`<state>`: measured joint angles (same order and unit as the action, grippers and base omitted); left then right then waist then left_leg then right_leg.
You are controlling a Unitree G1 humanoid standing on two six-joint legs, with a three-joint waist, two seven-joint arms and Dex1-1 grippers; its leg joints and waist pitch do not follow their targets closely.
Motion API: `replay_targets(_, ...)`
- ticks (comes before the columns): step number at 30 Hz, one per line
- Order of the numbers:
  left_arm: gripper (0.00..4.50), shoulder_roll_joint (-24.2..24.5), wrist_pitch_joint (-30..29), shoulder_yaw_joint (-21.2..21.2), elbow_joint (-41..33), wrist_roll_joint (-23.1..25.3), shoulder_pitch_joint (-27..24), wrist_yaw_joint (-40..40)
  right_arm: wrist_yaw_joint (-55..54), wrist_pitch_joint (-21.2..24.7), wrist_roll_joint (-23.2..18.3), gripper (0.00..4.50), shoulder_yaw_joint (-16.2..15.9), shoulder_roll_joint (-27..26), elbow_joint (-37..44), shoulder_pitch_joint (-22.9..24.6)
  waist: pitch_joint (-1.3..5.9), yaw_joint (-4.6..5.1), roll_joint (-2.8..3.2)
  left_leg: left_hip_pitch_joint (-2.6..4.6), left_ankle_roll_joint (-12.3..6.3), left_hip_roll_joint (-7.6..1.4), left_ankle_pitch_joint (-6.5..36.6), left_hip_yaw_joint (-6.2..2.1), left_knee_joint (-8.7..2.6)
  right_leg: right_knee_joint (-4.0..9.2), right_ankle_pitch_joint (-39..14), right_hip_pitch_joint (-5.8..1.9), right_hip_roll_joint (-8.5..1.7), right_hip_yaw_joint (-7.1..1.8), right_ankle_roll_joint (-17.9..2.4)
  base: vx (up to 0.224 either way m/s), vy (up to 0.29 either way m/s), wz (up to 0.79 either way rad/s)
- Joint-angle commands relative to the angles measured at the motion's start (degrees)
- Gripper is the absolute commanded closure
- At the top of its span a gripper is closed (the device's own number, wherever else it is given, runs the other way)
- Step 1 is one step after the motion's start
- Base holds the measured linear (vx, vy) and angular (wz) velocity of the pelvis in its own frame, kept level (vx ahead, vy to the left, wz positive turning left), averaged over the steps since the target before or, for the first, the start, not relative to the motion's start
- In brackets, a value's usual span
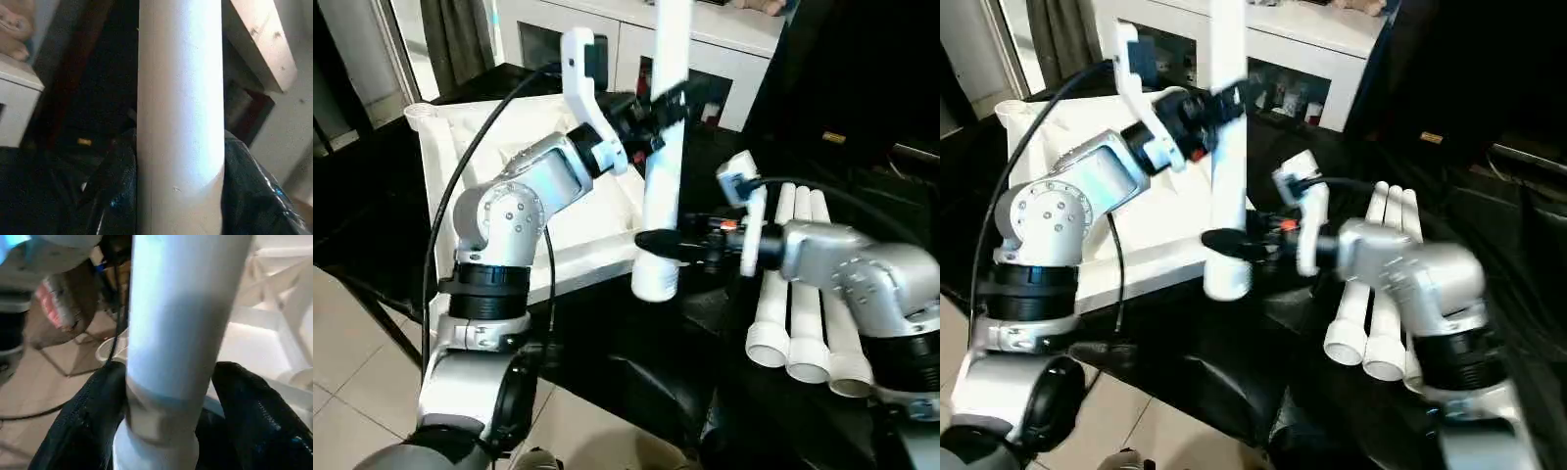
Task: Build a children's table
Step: Pick table leg
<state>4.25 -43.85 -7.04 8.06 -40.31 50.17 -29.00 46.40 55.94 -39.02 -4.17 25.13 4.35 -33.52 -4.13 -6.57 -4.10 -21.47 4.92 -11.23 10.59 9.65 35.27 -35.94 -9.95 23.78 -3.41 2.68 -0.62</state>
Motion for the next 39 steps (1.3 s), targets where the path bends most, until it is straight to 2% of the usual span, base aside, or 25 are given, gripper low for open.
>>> replay_targets(1, 2.73, -0.13, -1.31, 1.24, 0.26, -1.20, 2.11, -1.85, 2.65, 0.49, -1.27, 1.41, -0.48, 1.48, 1.45, -0.39, 4.77, -0.12, 0.14, 0.33, 0.29, -1.23, 4.64, -0.12, -3.74, 3.82, -8.60, -4.02, -3.82, -2.27, -9.08, 0.000, 0.000, 0.00)
replay_targets(6, 2.73, -0.18, -1.42, 1.06, 0.46, -1.74, 2.53, -2.00, 4.02, 1.02, -2.14, 1.41, -0.43, 1.88, 1.68, -0.26, 4.75, -0.08, 0.07, 0.33, 0.07, -1.27, 4.65, -0.13, -3.71, 3.82, -8.70, -4.02, -3.82, -2.22, -9.95, 0.000, 0.000, 0.00)
replay_targets(15, 2.73, -0.49, -2.15, 0.94, -0.37, -2.68, 2.40, -3.64, 4.80, 2.49, -3.46, 1.41, -0.43, 0.71, 0.32, 0.05, 4.68, -0.11, -0.10, 0.40, 0.16, -1.27, 5.01, -0.10, -3.73, 4.09, -11.25, -3.89, -3.87, -2.20, -9.31, 0.000, 0.000, 0.00)
replay_targets(25, 2.73, 0.02, -2.07, 1.44, -0.89, -3.06, 2.26, -4.93, 4.62, 2.67, -3.56, 1.41, 0.28, 0.25, -0.79, -0.46, 4.75, -0.14, 0.00, 0.35, 0.25, -1.26, 4.48, -0.10, -3.70, 3.95, -9.97, -3.95, -3.86, -2.22, -9.46, 0.000, 0.000, 0.00)
replay_targets(27, 2.73, -0.04, -2.11, 1.41, -1.01, -3.08, 2.24, -5.01, 4.57, 2.74, -3.76, 1.41, 0.29, 0.20, -0.79, -0.42, 4.74, -0.12, -0.13, 0.36, 0.19, -1.23, 4.51, -0.07, -3.69, 3.98, -10.13, -3.94, -3.83, -2.22, -9.41, 0.000, 0.000, 0.00)
replay_targets(29, 2.73, -0.08, -2.03, 1.42, -1.12, -3.06, 2.21, -5.05, 4.56, 2.74, -3.88, 1.68, 0.27, 0.16, -0.85, -0.31, 4.72, -0.12, -0.06, 0.37, 0.26, -1.28, 4.72, -0.10, -3.72, 4.00, -10.43, -3.93, -3.87, -2.20, -9.38, 0.000, 0.000, 0.00)
replay_targets(32, 2.73, -0.13, -1.98, 1.27, -1.14, -3.20, 2.18, -5.06, 4.55, 2.58, -3.77, 1.75, 0.18, 0.07, -1.04, -0.20, 4.72, -0.14, -0.05, 0.34, 0.33, -1.27, 4.70, -0.10, -3.74, 4.01, -10.70, -3.93, -3.88, -2.19, -9.35, 0.000, 0.000, 0.00)
replay_targets(33, 2.73, -0.12, -1.98, 1.25, -1.14, -3.21, 2.18, -5.09, 4.52, 2.56, -3.75, 2.08, 0.16, 0.03, -1.10, -0.20, 4.73, -0.14, -0.04, 0.35, 0.35, -1.28, 4.66, -0.11, -3.73, 3.99, -10.61, -3.92, -3.85, -2.19, -9.35, 0.000, 0.000, 0.00)
replay_targets(37, 2.73, -0.08, -2.16, 1.06, -1.29, -3.50, 2.29, -5.13, 4.32, 2.47, -3.75, 2.25, 0.29, -0.35, -1.60, -0.27, 4.76, -0.16, -0.05, 0.38, 0.27, -1.27, 4.53, -0.08, -3.70, 3.97, -10.11, -3.91, -3.85, -2.20, -9.56, 0.000, 0.000, 0.00)
replay_targets(39, 2.73, 0.00, -2.16, 1.01, -1.24, -3.49, 2.31, -5.24, 4.25, 2.46, -3.76, 2.49, 0.31, -0.46, -1.72, -0.32, 4.79, -0.13, -0.07, 0.38, 0.26, -1.30, 4.31, -0.12, -3.72, 3.88, -9.62, -3.94, -3.82, -2.18, -9.60, 0.000, 0.000, 0.00)
